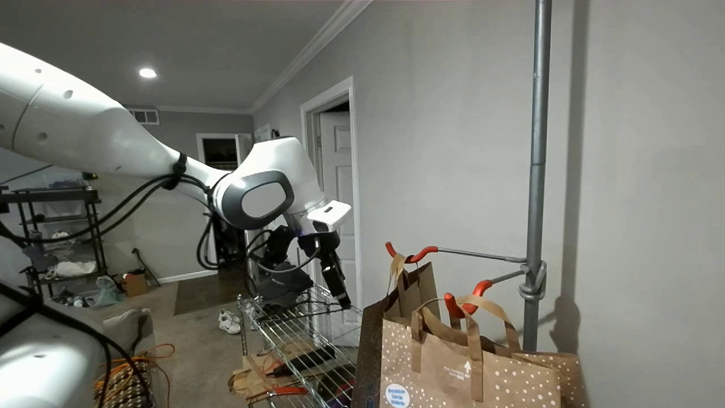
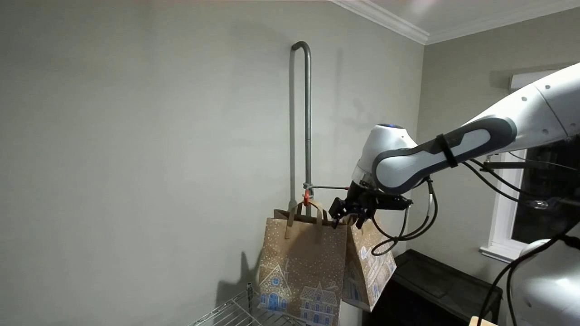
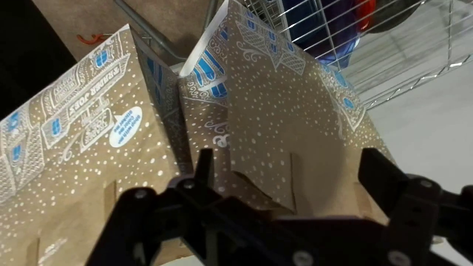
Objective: Remove the paper bags from the stand and put them on the topmost shelf of the rack.
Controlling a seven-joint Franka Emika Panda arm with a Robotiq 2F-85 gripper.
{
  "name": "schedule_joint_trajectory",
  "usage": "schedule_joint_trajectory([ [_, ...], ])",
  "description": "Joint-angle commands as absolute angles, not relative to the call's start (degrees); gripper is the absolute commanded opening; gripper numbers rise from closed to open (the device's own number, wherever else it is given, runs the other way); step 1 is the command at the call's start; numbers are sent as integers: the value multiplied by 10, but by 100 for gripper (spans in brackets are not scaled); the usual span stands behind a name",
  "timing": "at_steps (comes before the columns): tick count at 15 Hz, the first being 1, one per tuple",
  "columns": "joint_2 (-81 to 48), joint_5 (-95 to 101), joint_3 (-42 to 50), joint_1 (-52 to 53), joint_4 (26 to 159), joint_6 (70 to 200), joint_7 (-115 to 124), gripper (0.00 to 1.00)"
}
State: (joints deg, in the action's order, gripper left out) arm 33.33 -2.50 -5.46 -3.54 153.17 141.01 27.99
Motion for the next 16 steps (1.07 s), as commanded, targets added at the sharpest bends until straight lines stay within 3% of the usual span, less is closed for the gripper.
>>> schedule_joint_trajectory([
  [1,349,-45,-59,-80,1542,1420,338,100],
  [16,335,-28,-64,-130,1513,1425,419,100],
])
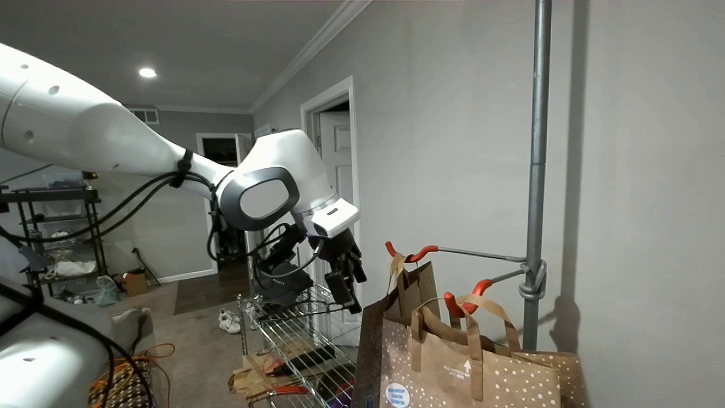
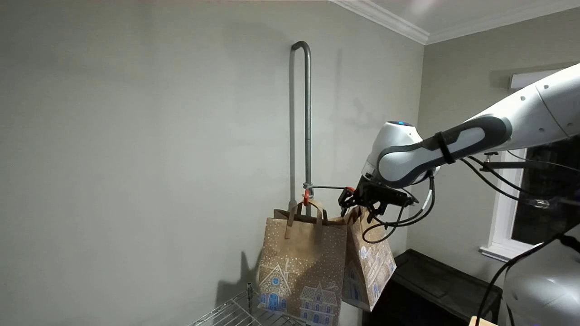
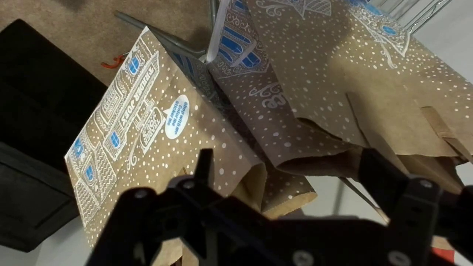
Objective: Remove the paper bags from the stand and put them on the topmost shelf of the rack.
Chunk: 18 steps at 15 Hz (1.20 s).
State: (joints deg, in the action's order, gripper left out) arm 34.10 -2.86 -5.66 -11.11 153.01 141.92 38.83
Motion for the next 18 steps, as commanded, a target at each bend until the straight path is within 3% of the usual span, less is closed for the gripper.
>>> schedule_joint_trajectory([
  [1,335,-20,-70,-143,1508,1425,438,100],
  [6,325,22,-107,-209,1469,1397,585,100],
  [11,293,34,-131,-209,1430,1338,758,100],
  [18,250,95,-84,-201,1411,1366,841,100],
])
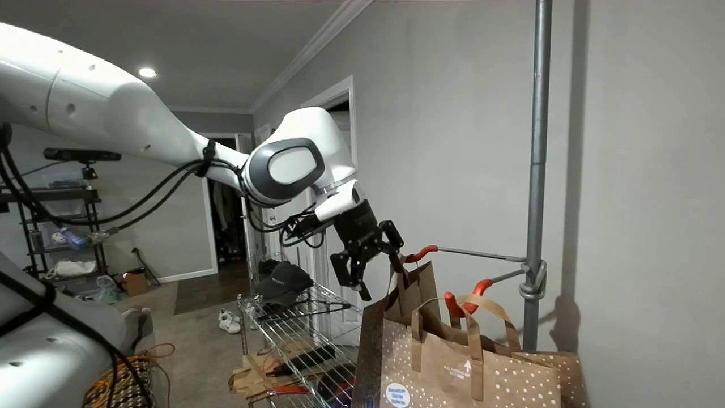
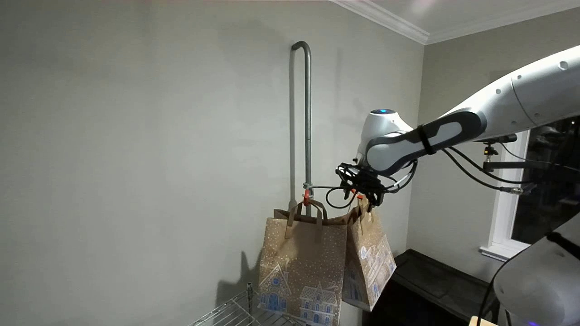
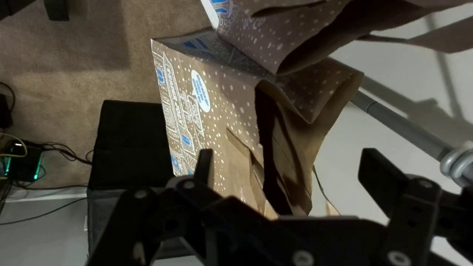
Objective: Remove the paper bags from the stand and put them on the topmost shelf of the rack.
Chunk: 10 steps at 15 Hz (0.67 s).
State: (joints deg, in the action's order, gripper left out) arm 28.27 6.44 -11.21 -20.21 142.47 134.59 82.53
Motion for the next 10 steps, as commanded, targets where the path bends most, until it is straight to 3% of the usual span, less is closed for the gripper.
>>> schedule_joint_trajectory([
  [1,240,104,-72,-203,1408,1372,835,100],
  [10,180,179,-17,-195,1314,1332,836,100],
])
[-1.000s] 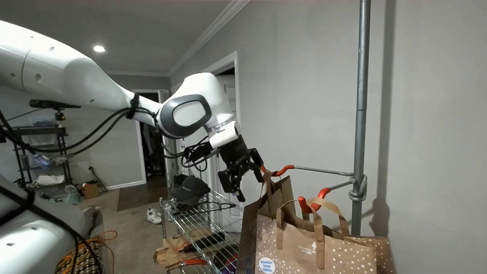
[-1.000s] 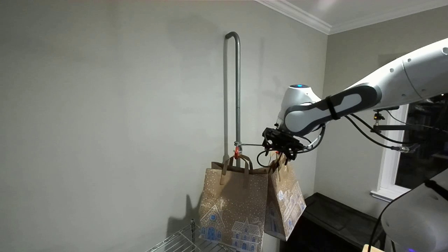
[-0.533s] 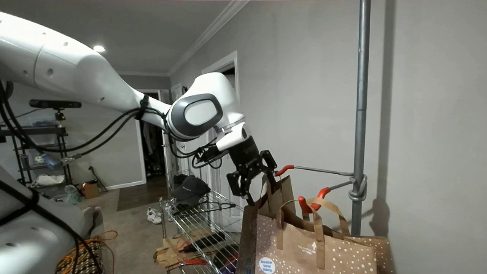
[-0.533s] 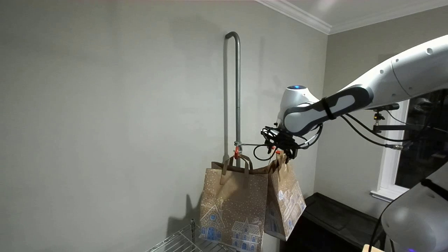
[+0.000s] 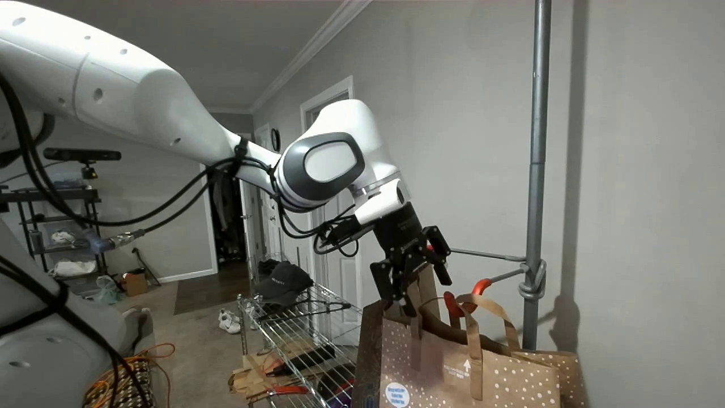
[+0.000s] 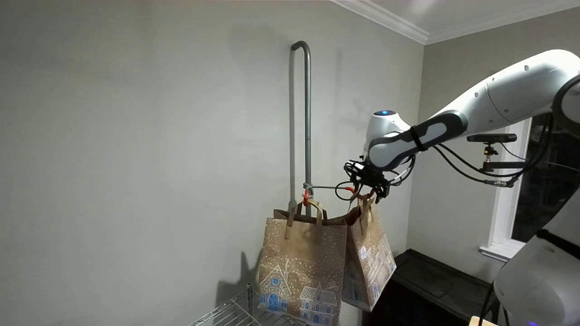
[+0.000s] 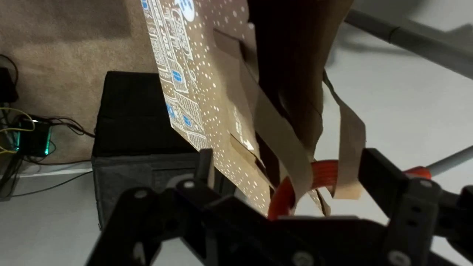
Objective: Remove the paper bags from the stand and put them on the topmost shelf of the rack.
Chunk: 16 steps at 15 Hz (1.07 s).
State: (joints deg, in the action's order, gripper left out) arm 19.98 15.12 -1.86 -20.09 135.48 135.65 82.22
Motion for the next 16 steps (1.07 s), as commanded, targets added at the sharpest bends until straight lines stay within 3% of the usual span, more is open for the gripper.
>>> schedule_joint_trajectory([
  [1,174,186,-19,-195,1299,1316,847,100],
  [9,114,132,-6,-141,1186,1123,896,100],
  [16,59,136,21,-112,1163,1157,893,100],
])
